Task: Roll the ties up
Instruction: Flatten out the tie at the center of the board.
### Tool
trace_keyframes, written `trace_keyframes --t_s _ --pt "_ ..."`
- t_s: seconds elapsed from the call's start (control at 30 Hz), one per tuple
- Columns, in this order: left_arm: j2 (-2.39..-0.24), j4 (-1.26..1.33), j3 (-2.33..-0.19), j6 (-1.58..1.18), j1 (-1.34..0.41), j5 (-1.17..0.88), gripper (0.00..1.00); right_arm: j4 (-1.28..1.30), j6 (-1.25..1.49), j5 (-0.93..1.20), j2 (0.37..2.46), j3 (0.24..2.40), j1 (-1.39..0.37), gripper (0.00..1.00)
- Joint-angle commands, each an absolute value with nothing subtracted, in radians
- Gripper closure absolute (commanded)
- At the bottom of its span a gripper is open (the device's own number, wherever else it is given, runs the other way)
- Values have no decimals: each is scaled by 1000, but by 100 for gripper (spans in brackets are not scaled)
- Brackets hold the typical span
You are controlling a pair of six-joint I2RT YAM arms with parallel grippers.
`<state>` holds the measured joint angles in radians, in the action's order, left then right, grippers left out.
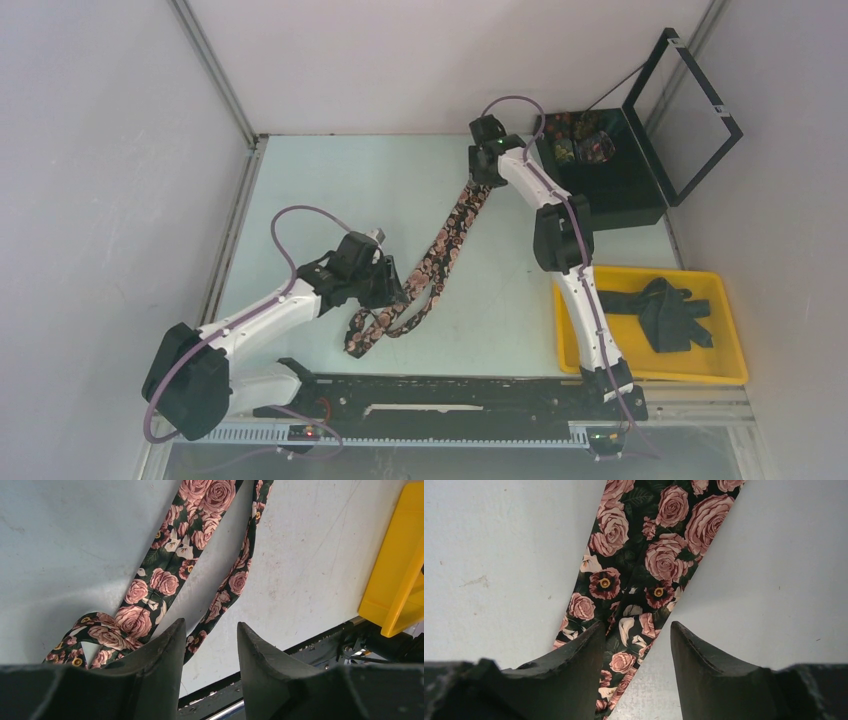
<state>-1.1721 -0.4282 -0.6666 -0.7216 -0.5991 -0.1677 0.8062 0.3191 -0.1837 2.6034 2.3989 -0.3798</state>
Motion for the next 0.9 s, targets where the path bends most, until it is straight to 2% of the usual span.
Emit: trace_keyframes --t_s 0.0,0.27,0.43,0.5,0.63,0.73,0.8,0.87 --pt "-1148 -401 -656 -735 -597 -169 53 793 301 -203 2608 2457 -393 48" --pt "-1147 -398 -655 -736 -597 -168 53 800 296 -214 2625 2445 -397 71" --pt "-1147 -398 -652 -736 -597 -170 53 802 293 -215 2625 2442 -394 77" --pt "-1142 -398 -651 -737 -597 -170 53 808 294 -214 2625 2442 -394 74" --pt "-1133 -399 -645 -740 -597 -169 53 832 293 -222 2625 2437 -397 58" --pt "-1125 -399 -640 -742 -597 -167 53 832 295 -221 2616 2410 -398 53" --pt "-1123 -399 -637 -742 -598 -167 53 830 297 -220 2619 2393 -400 53" --pt "-1119 -399 -637 -742 -597 -166 53 850 301 -216 2634 2406 -399 59"
